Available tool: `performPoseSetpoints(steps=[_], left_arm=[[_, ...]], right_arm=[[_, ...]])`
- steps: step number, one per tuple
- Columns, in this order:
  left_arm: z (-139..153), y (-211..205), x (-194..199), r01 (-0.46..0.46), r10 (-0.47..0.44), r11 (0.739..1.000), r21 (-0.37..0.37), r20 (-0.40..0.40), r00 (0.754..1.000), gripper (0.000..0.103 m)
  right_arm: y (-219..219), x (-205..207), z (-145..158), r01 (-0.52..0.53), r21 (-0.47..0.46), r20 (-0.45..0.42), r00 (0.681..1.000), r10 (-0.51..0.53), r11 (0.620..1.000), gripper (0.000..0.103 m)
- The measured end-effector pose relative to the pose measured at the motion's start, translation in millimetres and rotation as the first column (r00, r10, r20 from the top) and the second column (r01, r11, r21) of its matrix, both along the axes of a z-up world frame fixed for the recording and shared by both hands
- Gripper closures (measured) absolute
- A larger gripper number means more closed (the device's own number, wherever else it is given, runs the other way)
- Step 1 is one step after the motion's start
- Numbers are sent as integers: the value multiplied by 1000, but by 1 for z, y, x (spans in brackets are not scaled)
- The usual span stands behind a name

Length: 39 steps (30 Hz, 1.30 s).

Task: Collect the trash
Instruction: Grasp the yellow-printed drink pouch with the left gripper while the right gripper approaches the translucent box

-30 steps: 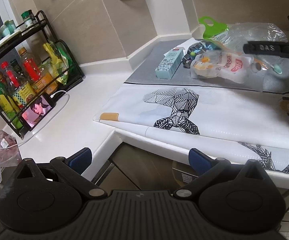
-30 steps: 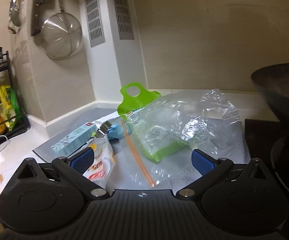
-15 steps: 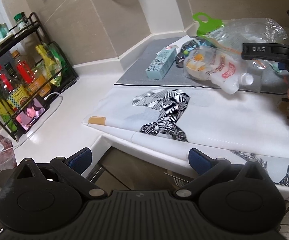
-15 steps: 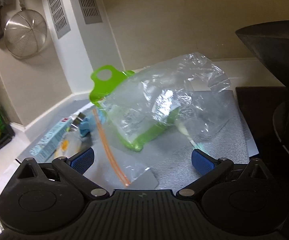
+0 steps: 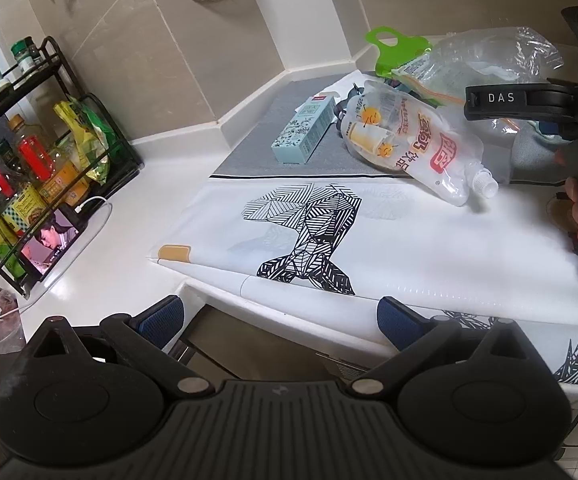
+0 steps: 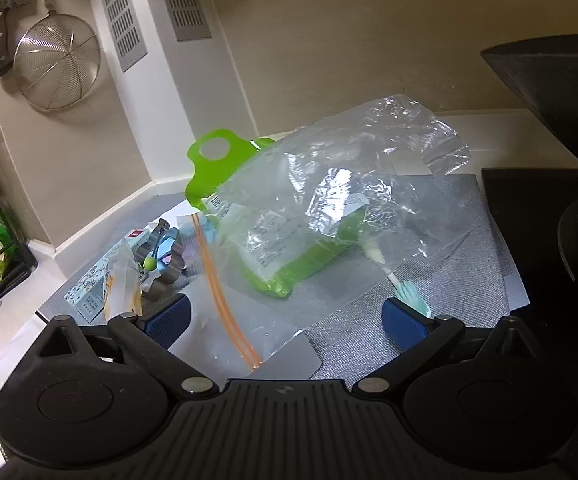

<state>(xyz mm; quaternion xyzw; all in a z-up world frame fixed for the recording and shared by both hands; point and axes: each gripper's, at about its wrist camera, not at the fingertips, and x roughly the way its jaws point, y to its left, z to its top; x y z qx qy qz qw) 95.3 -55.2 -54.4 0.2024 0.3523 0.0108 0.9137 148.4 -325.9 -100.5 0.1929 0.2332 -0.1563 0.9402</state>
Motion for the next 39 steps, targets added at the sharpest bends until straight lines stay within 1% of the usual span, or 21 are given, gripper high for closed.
performPoseSetpoints(steps=[2, 3, 4, 5, 6, 7, 8, 10, 13, 15, 19, 23, 25, 27, 29, 31, 33, 35, 37, 39], left_arm=[[-2, 0, 3, 1, -1, 1000, 0, -9, 1000, 0], [-3, 0, 5, 2, -2, 1000, -2, -14, 1000, 0], [-4, 0, 7, 2, -2, 1000, -5, -20, 1000, 0], [-4, 0, 10, 3, -3, 1000, -8, -25, 1000, 0], [-3, -1, 14, 3, -3, 1000, -13, -30, 1000, 0], [-1, -2, 19, 4, -4, 1000, -23, -32, 999, 0], [1, -3, 23, 5, -7, 999, -39, -34, 999, 0], [8, -7, 35, 10, -12, 997, -82, -34, 999, 0], [19, -14, 58, 6, -11, 987, -158, -31, 999, 0], [23, -19, 75, -4, -5, 979, -204, -42, 999, 0], [26, -35, 112, -35, 10, 956, -291, -89, 996, 0], [27, -46, 141, -81, 49, 932, -352, -100, 994, 0], [27, -50, 155, -93, 56, 918, -387, -105, 993, 0], [26, -55, 166, -102, 58, 910, -402, -120, 991, 0], [21, -61, 177, -111, 64, 917, -384, -133, 989, 0], [14, -65, 183, -107, 64, 931, -349, -134, 989, 0], [7, -68, 186, -112, 73, 949, -294, -142, 987, 0], [-3, -65, 189, -119, 86, 965, -233, -150, 985, 0], [-13, -60, 188, -129, 100, 975, -182, -158, 982, 0], [-15, -50, 183, -117, 90, 972, -203, -138, 986, 0]], right_arm=[[0, 1, 0, -2, -5, -11, 1000, 2, 1000, 12], [0, 1, -1, -3, -1, -14, 1000, 3, 1000, 21], [-2, 0, -1, -9, 13, -2, 1000, 9, 1000, 33], [-3, -1, -1, -17, 25, 12, 1000, 17, 1000, 42], [-3, -3, 1, -21, 27, 28, 999, 20, 999, 58], [-2, -4, 2, -16, 15, 35, 999, 16, 1000, 64], [-1, -5, 3, -8, -5, 38, 999, 8, 1000, 66], [-1, -7, 4, -6, -13, 50, 999, 7, 1000, 79], [-4, -9, 5, 3, 3, 66, 998, -3, 1000, 84], [-6, -9, 6, 11, 15, 72, 997, -12, 1000, 85], [-9, -8, 5, 18, 41, 67, 998, -21, 999, 84], [-15, -10, 3, 34, 77, 65, 997, -39, 996, 83], [-16, -8, 2, 44, 86, 58, 997, -49, 995, 81], [-17, -8, 2, 51, 101, 54, 997, -56, 994, 81], [-16, -8, 3, 57, 98, 51, 997, -62, 994, 76], [-14, -9, 5, 65, 74, 58, 996, -69, 995, 57], [-11, -12, 8, 71, 47, 78, 994, -75, 996, 50], [-10, -16, 13, 65, 32, 119, 991, -68, 997, 50], [-7, -21, 18, 41, 12, 176, 983, -43, 999, 48], [-2, -22, 21, -12, -16, 204, 979, 15, 1000, 48]])
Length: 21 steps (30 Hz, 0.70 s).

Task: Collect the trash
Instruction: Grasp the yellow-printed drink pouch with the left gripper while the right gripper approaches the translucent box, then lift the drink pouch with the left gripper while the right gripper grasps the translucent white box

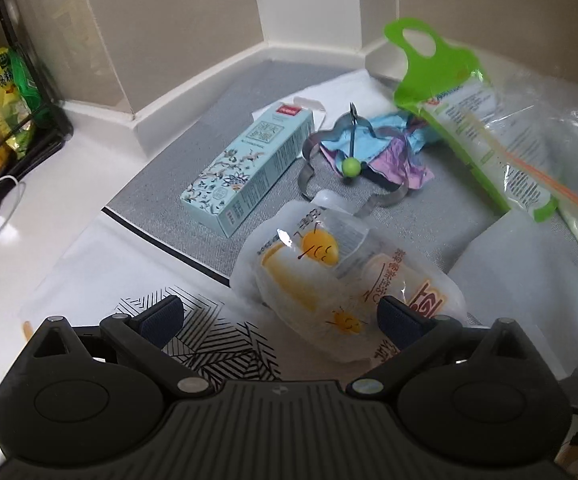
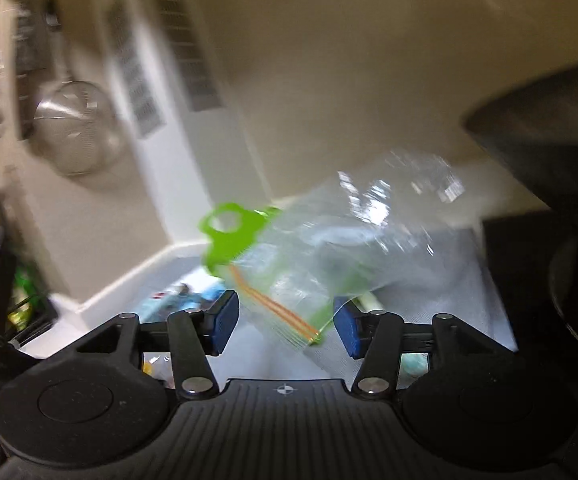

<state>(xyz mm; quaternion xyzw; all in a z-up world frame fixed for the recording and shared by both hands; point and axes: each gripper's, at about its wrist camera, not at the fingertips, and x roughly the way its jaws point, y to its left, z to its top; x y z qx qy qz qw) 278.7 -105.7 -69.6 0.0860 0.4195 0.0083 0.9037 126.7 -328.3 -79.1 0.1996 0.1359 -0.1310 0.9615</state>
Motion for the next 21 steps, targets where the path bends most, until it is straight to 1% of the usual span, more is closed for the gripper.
performPoseSetpoints(steps=[3, 5, 8, 10, 13, 14, 15, 16, 17, 18, 19, 21], left_arm=[[1, 11, -3, -6, 6, 1000, 17, 1, 1000, 0], [1, 16, -6, -9, 9, 999, 51, 8, 1000, 0], [3, 29, -7, -16, 14, 995, 98, 17, 1000, 0], [6, 40, -5, -29, 28, 995, 98, 5, 1000, 0], [12, 53, -4, -44, 45, 998, 51, -20, 999, 0], [16, 56, -5, -46, 47, 999, 23, -25, 999, 0], [19, 57, -6, -44, 44, 999, -2, -28, 999, 0], [22, 56, -8, -39, 38, 999, -34, -34, 999, 0], [25, 54, -10, -36, 34, 998, -60, -37, 999, 0], [27, 52, -10, -34, 31, 996, -82, -39, 999, 0], [29, 48, -12, -30, 26, 994, -102, -41, 999, 0], [28, 41, -11, -23, 18, 993, -114, -51, 999, 0]], right_arm=[[4, 4, -1, -108, 18, -5, 994, 108, 994, 48], [9, 8, -2, -189, 26, -23, 982, 190, 982, 48], [18, 7, 0, -213, -22, -30, 977, 212, 977, 47], [21, 9, 0, -192, -46, -64, 980, 189, 980, 39], [16, 15, -5, -151, -29, -116, 982, 147, 988, 34], [15, 14, -4, -141, -30, -111, 984, 137, 990, 31], [14, 13, -4, -134, -30, -110, 985, 130, 991, 26], [13, 12, -4, -127, -35, -113, 986, 122, 991, 22], [14, 11, -4, -116, -43, -117, 987, 110, 992, 21], [14, 11, -4, -108, -45, -123, 987, 101, 993, 17], [13, 11, -5, -106, -33, -125, 987, 102, 994, 14], [9, 13, -7, -102, -1, -131, 986, 101, 995, 11]])
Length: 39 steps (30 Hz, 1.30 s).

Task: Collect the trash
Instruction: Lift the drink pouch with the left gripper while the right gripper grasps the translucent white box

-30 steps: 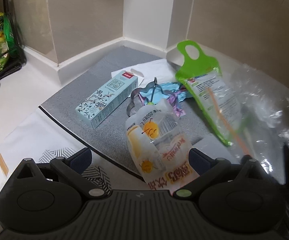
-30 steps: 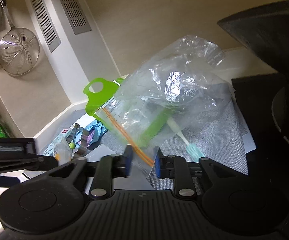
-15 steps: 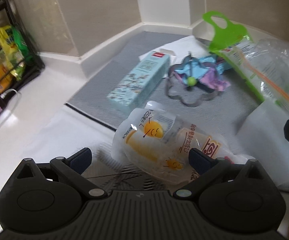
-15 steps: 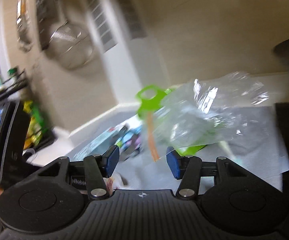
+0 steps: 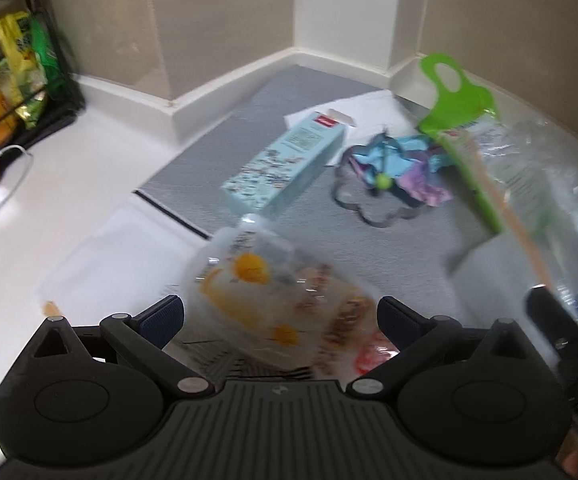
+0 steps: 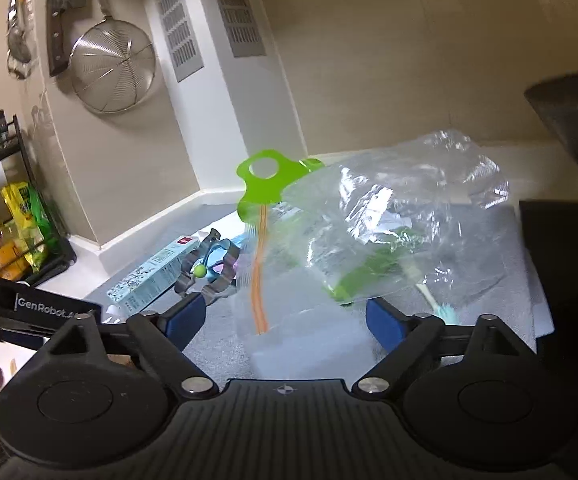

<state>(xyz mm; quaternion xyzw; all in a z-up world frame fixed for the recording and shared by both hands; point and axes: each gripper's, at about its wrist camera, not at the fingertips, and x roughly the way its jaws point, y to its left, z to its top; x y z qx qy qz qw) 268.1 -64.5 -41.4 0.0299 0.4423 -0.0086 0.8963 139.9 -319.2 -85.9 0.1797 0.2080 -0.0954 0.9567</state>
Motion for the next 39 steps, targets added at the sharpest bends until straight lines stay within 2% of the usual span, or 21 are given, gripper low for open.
performPoseSetpoints(steps=[4, 7, 14, 20, 21, 23, 25, 30, 39], left_arm=[[-11, -13, 9, -23, 22, 1000, -20, -39, 999, 0], [-15, -13, 15, -59, 57, 998, -33, -37, 998, 0], [-6, -2, 24, -75, 67, 985, -156, -56, 996, 0], [-21, -1, 38, -140, 119, 978, -156, -136, 984, 0], [-22, -1, 37, -150, 129, 977, -151, -138, 982, 2], [-20, 0, 34, -155, 140, 979, -135, -116, 983, 5], [-19, 1, 32, -160, 148, 981, -111, -109, 983, 9], [-11, 11, 28, -182, 169, 976, -116, -113, 979, 21], [14, 30, -7, -133, 129, 983, -123, -35, 991, 25]], right_arm=[[-6, 6, -7, 58, 11, -61, 996, -58, 998, 8], [-10, 9, -12, 45, 54, -84, 996, -40, 998, 8], [-7, 18, -20, 18, 72, -127, 992, -9, 997, 7], [-7, 20, -21, 13, 81, -132, 991, -2, 997, 7], [-8, 19, -21, 13, 83, -130, 992, -2, 996, 8], [-8, 18, -21, 13, 87, -125, 992, -2, 996, 19], [-7, 18, -20, 3, 84, -126, 992, 8, 996, 24], [-4, 18, -20, -44, 83, -118, 992, 54, 996, 29], [1, 16, -16, -88, 68, -77, 993, 94, 994, 37]])
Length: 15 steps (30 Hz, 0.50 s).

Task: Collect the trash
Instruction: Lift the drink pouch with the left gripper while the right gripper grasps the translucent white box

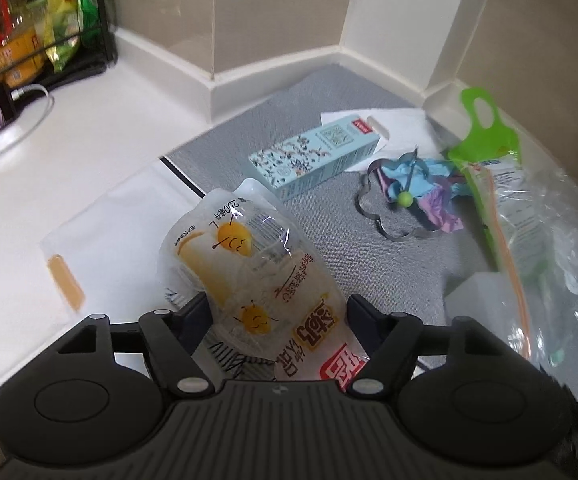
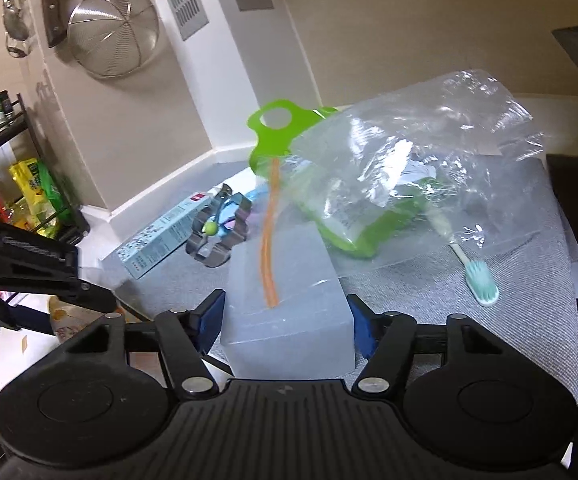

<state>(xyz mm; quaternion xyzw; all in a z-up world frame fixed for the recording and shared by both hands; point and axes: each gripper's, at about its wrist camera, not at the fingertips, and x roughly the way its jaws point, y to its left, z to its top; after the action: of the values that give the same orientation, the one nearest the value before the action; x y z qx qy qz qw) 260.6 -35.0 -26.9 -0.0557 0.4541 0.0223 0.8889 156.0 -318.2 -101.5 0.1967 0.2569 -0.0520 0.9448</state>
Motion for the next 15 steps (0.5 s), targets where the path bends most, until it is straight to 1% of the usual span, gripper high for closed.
performPoseSetpoints(steps=[3, 5, 9, 11, 15], left_arm=[[10, 5, -19, 29, -30, 999, 27, 38, 999, 25], [16, 9, -34, 49, -52, 998, 45, 63, 997, 25], [21, 19, -62, 68, -75, 995, 77, 93, 993, 25], [21, 26, -77, 77, -84, 994, 79, 93, 992, 25], [21, 47, -112, 100, -107, 992, 76, 94, 990, 25]], right_arm=[[1, -2, 1, -28, 18, 13, 1000, 28, 999, 38], [2, 1, -1, -79, 57, 5, 997, 79, 995, 37], [13, 2, 1, -100, 15, -8, 995, 100, 995, 36], [17, 3, 2, -105, -5, -21, 994, 105, 994, 34], [27, 7, 2, -127, -44, -75, 989, 124, 991, 32]])
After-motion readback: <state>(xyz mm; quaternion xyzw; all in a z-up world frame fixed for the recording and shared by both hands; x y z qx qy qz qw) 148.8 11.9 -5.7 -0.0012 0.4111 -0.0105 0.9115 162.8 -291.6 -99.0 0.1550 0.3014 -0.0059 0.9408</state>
